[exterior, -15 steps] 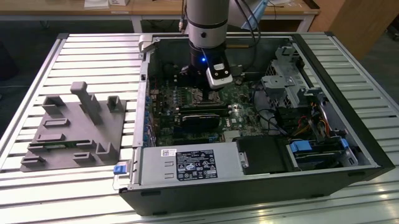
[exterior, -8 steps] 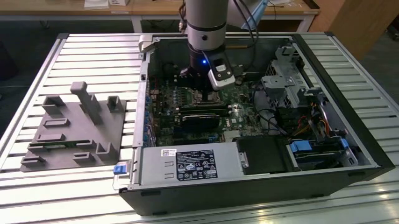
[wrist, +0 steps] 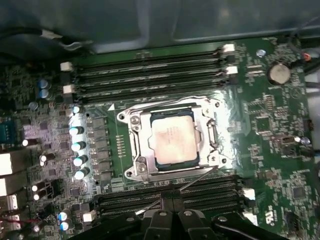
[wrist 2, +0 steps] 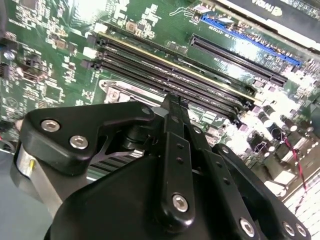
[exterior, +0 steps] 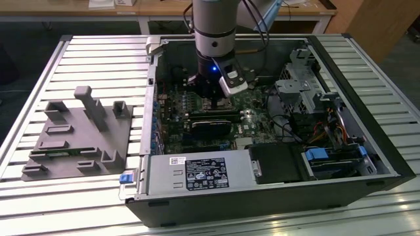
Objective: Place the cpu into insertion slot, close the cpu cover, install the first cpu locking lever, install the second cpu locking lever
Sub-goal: 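Install the second cpu locking lever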
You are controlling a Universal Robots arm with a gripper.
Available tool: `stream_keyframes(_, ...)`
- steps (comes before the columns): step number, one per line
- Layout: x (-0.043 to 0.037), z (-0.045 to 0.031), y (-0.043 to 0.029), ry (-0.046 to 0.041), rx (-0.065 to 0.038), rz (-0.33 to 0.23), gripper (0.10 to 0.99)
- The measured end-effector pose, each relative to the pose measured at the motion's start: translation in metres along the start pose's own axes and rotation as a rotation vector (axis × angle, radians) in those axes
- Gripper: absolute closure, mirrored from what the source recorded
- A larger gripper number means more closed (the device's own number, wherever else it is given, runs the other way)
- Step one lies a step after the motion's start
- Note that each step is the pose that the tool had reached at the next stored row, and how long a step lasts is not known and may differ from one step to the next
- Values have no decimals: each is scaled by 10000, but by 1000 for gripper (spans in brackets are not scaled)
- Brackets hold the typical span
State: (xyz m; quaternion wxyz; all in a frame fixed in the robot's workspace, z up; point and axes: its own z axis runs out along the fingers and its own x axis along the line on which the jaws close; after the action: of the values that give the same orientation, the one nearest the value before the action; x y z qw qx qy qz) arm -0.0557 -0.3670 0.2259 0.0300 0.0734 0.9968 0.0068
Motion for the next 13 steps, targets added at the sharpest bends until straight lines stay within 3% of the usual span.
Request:
stream_keyframes(7,58,52,-22,41,-247,-493,980)
stream_keyframes(13,82,75,-52,86,-596,-684,980)
